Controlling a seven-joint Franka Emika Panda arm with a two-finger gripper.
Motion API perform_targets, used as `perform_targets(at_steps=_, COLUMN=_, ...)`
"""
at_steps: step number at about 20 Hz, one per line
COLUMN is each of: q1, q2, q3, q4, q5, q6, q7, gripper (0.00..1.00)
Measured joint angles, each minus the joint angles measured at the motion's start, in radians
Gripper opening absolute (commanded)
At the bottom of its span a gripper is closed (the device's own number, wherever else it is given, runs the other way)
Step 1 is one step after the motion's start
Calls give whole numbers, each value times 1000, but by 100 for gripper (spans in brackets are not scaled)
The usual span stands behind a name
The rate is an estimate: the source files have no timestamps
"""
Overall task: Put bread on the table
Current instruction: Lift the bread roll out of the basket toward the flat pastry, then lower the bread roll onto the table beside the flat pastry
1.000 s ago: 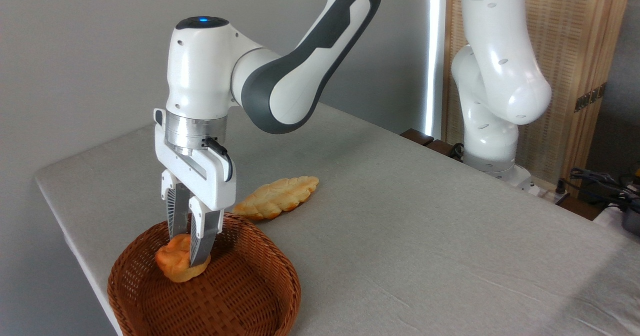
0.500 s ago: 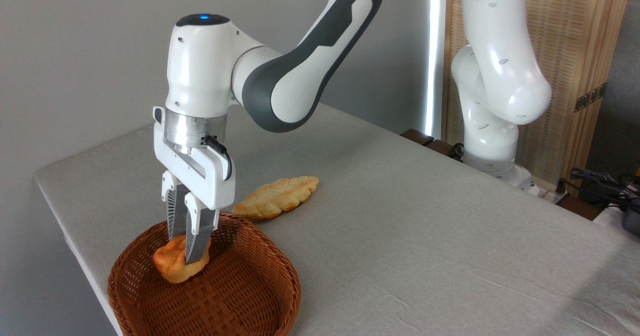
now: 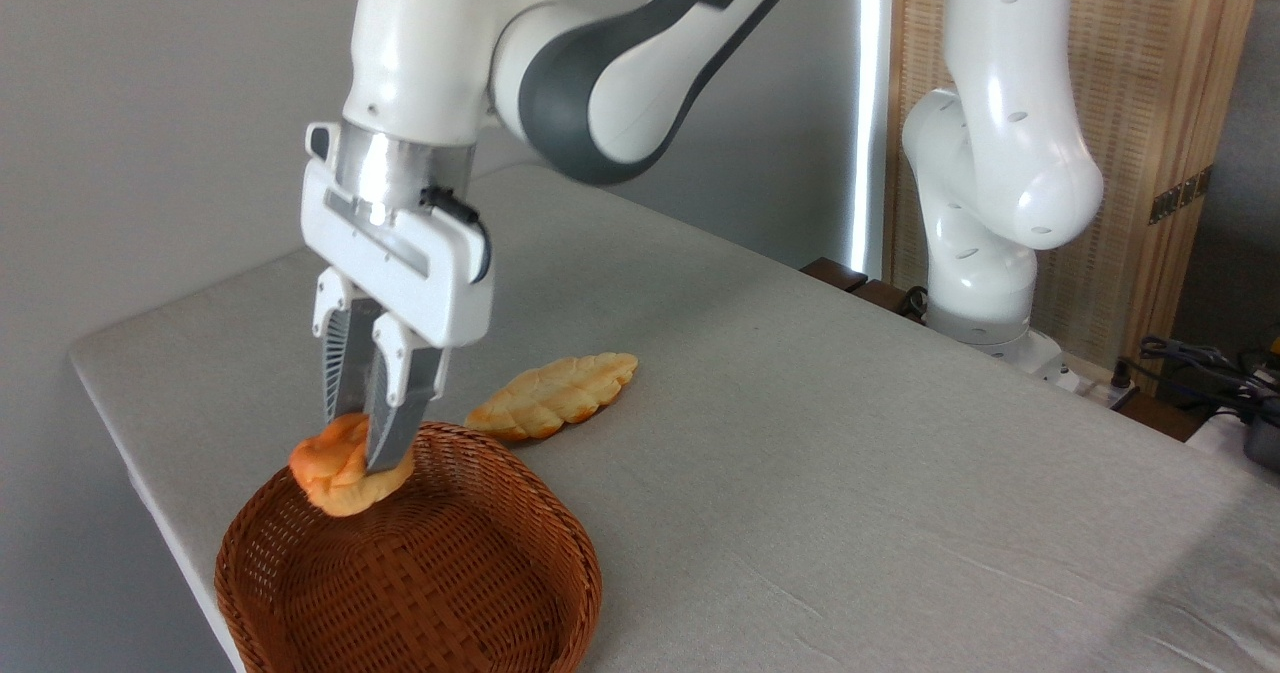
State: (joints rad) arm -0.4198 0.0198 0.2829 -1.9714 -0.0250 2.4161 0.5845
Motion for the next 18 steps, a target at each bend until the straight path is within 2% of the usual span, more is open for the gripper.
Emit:
perform_targets(at_steps=6, q1=2, q2=-128, q3=27, q4=-15, q5=0, q6=-227, q7=8, gripper=56)
perform_targets(at_steps=10, q1=3, q2=-203, q3=47, q4=-38, q5=0, q6=-401, q7=69, gripper=58)
perform_targets(at_steps=12, q1=3, q2=-224, q3=54, q4=-53, q5=0, q6=-466, q7=91, gripper=60)
perform_targets(at_steps=15, q1=3, q2=-239, q3=55, q4=-87, q5=0, q6=-499, q7=102, gripper=61)
perform_targets(at_steps=16, q1=2, q2=-242, q3=55, q4=-108, q5=0, q6=-502, q7=105, gripper=63)
perform_targets(at_steps=18, q1=2, q2=-243, q3=55, q4=-138, q5=0, q6=-502, q7=112, gripper=86)
